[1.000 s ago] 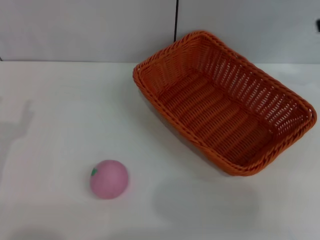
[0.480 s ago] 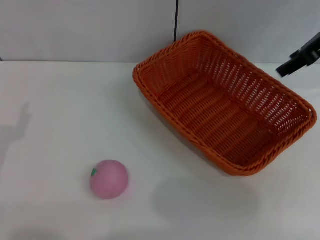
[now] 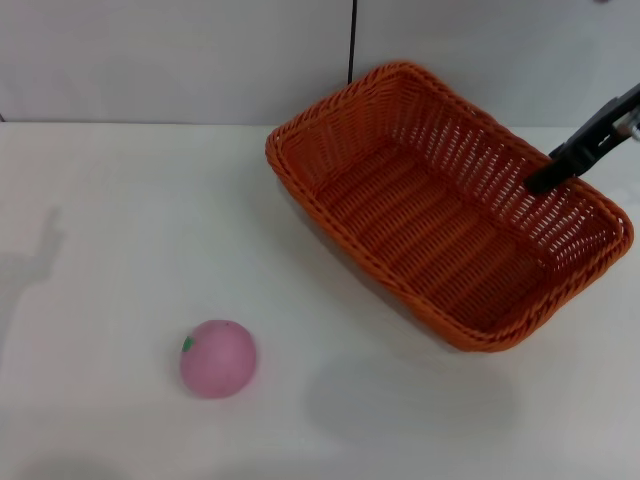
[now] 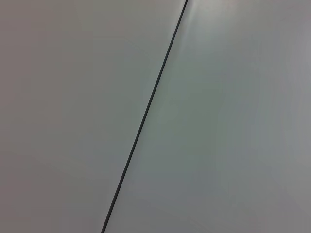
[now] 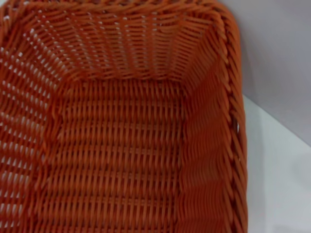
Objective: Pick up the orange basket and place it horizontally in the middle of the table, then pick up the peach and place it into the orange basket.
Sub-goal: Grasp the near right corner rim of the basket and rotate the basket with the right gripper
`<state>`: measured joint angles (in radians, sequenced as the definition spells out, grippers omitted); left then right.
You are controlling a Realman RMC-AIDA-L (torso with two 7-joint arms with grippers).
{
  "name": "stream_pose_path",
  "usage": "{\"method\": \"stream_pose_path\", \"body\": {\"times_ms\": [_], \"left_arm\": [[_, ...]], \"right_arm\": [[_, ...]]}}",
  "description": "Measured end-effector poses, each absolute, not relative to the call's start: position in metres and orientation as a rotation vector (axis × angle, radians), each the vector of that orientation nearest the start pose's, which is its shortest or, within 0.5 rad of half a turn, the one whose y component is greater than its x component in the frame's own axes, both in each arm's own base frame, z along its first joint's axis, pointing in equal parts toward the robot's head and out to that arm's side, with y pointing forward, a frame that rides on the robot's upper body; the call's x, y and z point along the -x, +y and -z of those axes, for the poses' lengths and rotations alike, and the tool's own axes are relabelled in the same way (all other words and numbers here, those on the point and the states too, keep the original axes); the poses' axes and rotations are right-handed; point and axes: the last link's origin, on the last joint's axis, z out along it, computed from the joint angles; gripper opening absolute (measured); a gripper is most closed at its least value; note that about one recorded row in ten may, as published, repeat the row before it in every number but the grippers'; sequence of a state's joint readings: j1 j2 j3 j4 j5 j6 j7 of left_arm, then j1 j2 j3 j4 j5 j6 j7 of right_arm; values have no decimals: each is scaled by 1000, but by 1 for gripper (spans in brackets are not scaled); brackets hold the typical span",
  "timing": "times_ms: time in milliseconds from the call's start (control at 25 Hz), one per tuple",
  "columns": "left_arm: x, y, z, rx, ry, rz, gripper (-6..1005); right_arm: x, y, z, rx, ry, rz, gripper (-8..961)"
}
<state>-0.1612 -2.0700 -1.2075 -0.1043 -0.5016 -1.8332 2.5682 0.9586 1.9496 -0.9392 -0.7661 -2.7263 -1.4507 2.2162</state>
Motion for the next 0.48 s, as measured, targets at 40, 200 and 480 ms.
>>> {"method": "stream_pose_path", "body": {"times_ms": [40,200,480], "left_arm": [[341,211,-53,1308,-444,1254,798],[341,211,-53,1307,-450,1260,798],[342,211,-54,1308,-448,1260,797]], "right_arm": [[-202,435,-41,2594,885,489,534],[-207,434,-33,2596,868,489,527],[-209,433,-25,2606,856,472,306]]}}
